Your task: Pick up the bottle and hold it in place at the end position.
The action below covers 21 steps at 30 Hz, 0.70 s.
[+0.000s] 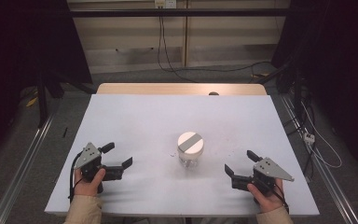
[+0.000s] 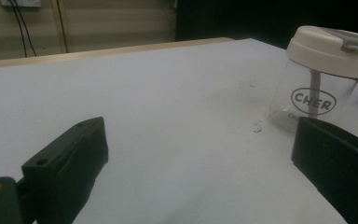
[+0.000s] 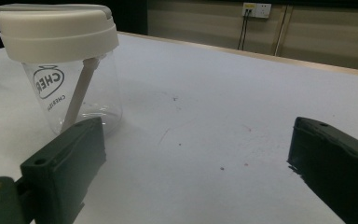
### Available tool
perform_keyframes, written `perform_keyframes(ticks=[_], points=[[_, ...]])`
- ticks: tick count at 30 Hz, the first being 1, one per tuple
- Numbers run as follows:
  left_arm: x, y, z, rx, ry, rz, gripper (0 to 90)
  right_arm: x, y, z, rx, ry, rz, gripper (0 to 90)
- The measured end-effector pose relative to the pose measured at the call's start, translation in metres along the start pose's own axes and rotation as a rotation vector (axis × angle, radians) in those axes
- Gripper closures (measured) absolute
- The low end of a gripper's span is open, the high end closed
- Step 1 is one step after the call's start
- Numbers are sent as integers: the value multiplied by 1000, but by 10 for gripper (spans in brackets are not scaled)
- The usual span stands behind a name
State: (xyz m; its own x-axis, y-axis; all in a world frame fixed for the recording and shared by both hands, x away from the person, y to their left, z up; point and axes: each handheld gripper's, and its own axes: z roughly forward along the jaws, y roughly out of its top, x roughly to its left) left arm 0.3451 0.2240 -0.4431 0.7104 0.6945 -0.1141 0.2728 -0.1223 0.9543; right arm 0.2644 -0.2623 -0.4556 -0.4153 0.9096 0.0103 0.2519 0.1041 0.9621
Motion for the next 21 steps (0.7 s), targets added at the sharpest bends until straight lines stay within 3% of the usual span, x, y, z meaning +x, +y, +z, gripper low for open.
perform_keyframes(ticks=[21], points=[[0, 0, 0, -9, -4, 3, 34, 13, 6, 18, -1, 28, -4, 40]])
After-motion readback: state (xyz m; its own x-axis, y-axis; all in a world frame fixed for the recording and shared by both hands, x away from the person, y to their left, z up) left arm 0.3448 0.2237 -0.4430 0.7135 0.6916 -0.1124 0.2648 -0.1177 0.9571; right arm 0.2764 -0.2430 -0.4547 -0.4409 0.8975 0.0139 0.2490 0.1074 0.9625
